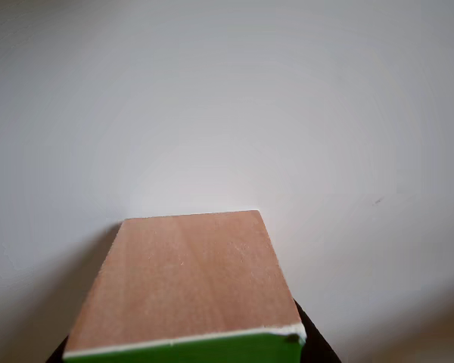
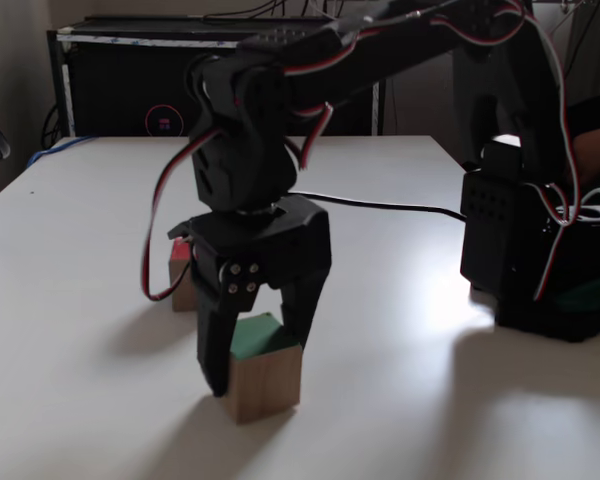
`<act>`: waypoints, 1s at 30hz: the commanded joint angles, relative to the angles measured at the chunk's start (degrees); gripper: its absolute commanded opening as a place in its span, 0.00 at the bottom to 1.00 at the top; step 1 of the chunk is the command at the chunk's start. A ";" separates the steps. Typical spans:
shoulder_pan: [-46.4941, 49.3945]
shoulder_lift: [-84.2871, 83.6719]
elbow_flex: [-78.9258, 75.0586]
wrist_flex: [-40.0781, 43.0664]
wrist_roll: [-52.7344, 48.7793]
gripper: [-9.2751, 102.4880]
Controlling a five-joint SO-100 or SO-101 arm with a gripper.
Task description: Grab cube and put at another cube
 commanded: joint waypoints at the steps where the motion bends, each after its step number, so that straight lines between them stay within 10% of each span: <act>1: 0.79 5.89 -5.01 3.08 1.23 0.26; 30: 29.71 19.51 -6.94 12.04 -4.22 0.28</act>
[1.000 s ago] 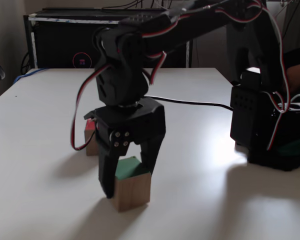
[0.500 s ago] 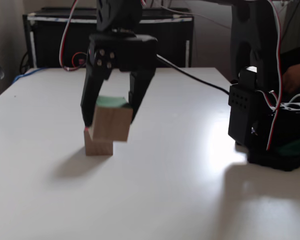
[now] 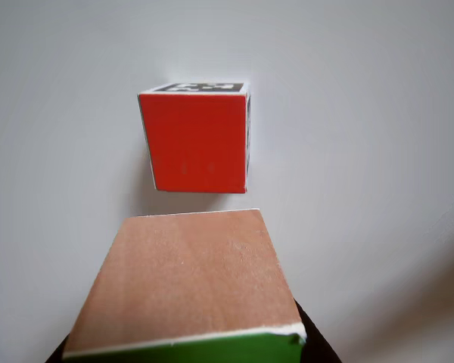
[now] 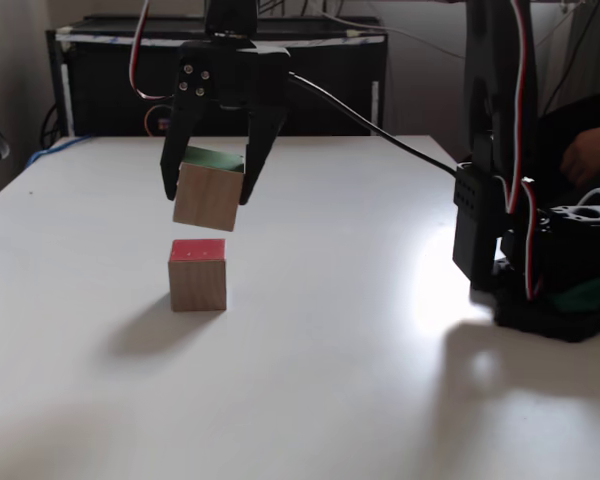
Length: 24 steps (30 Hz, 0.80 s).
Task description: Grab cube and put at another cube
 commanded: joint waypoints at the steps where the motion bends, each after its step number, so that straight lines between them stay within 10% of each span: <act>1: 2.90 5.19 2.11 -2.11 -1.76 0.28; 24: 6.68 -2.46 1.49 -7.38 -3.16 0.28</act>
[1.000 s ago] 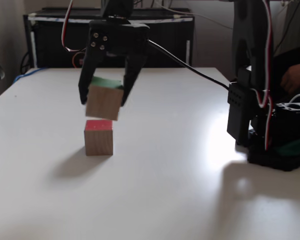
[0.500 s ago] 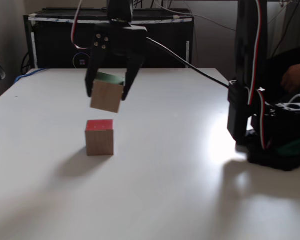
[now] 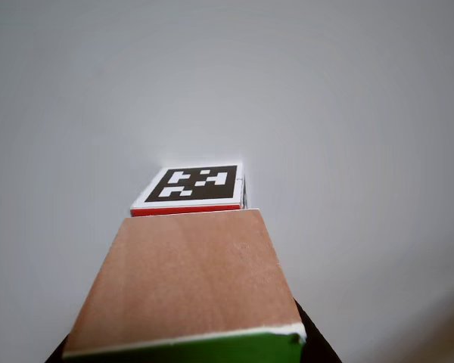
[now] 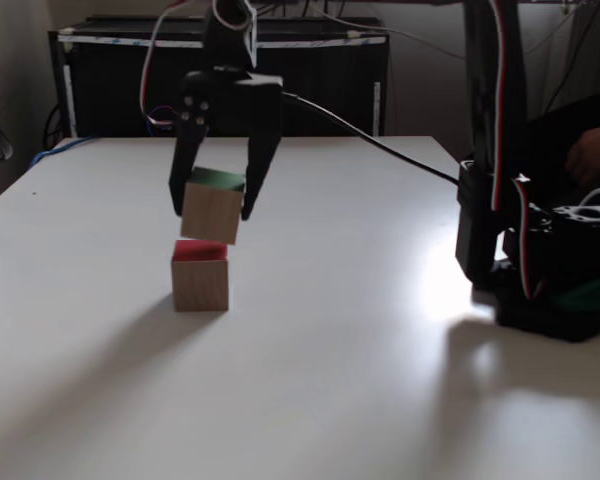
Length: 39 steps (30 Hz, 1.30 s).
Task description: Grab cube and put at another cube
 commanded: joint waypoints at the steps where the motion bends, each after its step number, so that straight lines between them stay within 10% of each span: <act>1: -0.97 0.35 -3.52 -0.53 0.53 0.28; 39: -3.60 -7.47 -8.53 -0.26 3.25 0.28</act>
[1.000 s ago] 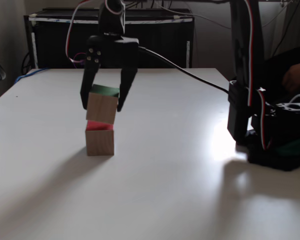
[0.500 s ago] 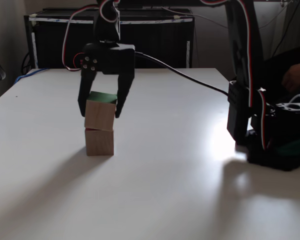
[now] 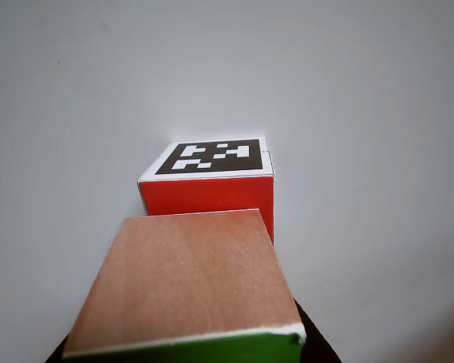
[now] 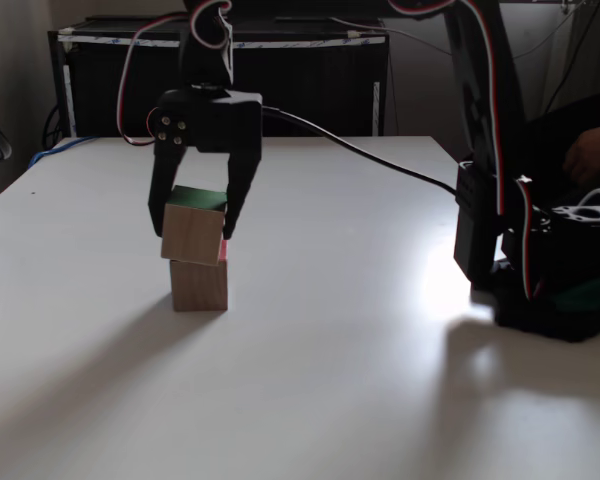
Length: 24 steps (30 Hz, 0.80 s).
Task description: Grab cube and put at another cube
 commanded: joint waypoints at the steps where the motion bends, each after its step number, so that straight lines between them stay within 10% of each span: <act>1: 0.35 0.26 -2.37 -0.26 0.09 0.28; 24: 2.90 -3.16 -2.02 -0.35 -1.23 0.28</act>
